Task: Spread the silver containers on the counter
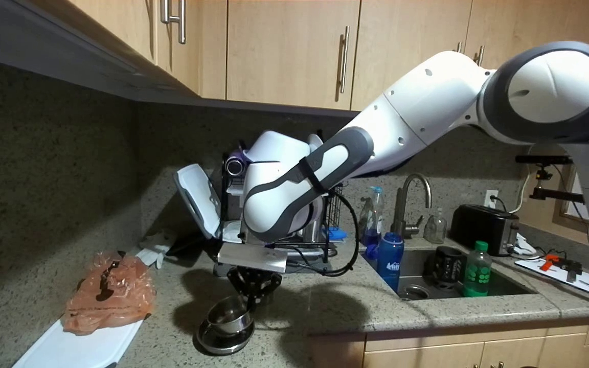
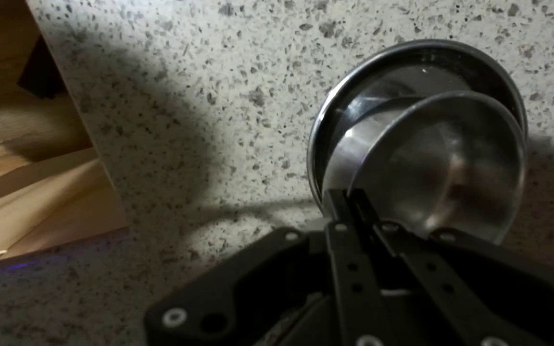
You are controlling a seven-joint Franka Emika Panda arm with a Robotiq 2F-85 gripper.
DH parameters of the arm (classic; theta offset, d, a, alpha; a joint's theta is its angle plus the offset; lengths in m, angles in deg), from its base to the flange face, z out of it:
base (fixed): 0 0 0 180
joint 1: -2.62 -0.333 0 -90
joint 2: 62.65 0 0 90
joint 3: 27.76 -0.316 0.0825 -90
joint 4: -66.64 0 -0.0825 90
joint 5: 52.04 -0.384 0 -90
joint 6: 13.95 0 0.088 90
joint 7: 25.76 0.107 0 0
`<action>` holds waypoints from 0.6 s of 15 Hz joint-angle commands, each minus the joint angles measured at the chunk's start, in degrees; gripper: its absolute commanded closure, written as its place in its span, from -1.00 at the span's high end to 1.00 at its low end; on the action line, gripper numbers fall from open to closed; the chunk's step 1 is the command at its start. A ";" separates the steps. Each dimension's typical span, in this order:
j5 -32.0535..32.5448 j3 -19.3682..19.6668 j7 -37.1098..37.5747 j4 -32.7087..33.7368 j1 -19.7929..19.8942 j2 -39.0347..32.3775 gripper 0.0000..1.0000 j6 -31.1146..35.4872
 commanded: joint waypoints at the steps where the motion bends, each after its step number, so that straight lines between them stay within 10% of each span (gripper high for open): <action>1: -0.30 -0.36 0.72 -7.99 0.88 7.34 -0.96 5.31; 9: 1.39 -1.84 0.34 -11.64 1.02 10.70 -0.96 6.00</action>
